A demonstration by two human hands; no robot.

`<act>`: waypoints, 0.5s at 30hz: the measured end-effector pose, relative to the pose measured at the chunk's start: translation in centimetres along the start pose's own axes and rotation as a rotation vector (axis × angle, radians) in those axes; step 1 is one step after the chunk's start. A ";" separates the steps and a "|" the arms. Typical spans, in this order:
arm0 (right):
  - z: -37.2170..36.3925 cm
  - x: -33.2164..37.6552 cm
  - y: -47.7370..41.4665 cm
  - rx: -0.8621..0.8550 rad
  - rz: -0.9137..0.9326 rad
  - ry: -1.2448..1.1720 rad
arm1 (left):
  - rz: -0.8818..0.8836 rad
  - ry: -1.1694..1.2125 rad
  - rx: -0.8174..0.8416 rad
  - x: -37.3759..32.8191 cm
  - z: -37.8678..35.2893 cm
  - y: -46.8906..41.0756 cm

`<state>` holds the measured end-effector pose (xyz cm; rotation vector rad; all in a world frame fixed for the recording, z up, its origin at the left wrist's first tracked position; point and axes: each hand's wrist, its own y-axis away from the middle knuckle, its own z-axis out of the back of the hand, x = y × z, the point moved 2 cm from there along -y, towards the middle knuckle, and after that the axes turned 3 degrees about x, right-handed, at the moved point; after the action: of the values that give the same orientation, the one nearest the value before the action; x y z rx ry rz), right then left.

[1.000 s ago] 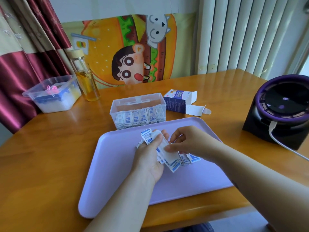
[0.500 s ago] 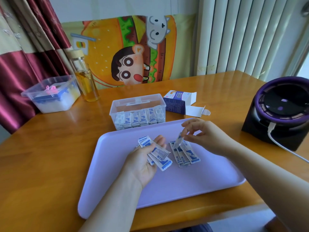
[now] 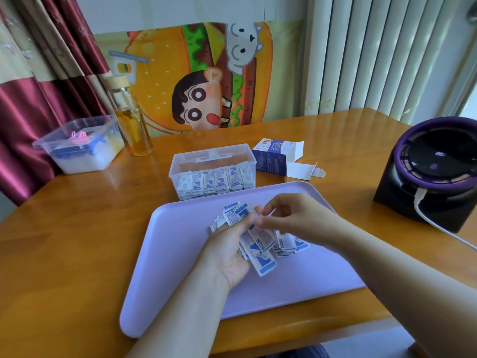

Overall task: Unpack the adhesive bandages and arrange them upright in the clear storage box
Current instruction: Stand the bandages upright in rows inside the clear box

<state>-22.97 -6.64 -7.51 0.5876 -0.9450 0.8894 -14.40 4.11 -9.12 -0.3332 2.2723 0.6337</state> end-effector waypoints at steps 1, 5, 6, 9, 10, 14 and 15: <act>-0.6 0.1 -0.1 0.006 -0.016 0.005 | 0.013 0.021 0.011 0.0 -0.1 0.0; -1.1 -0.2 -0.6 -0.068 -0.050 -0.023 | 0.024 0.091 -0.006 -0.5 0.5 -0.1; -0.6 -0.5 -0.6 -0.103 -0.063 -0.053 | 0.015 0.115 -0.016 -0.6 0.9 -0.2; 0.9 -1.1 -0.2 -0.193 -0.144 0.021 | -0.008 0.117 -0.047 -0.7 1.8 -0.4; 1.4 -1.4 0.0 -0.227 -0.156 0.100 | -0.021 0.100 -0.047 -0.7 1.9 -0.5; 1.6 -0.6 0.8 -0.279 -0.103 0.193 | -0.044 0.021 -0.024 -0.3 1.0 -0.6; 1.0 -0.2 0.9 -0.207 -0.100 0.172 | -0.045 0.005 -0.022 -0.1 0.7 -0.7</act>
<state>-24.25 -7.02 -7.13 0.3711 -0.8321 0.7296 -13.61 3.90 -9.70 -0.3959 2.2572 0.6353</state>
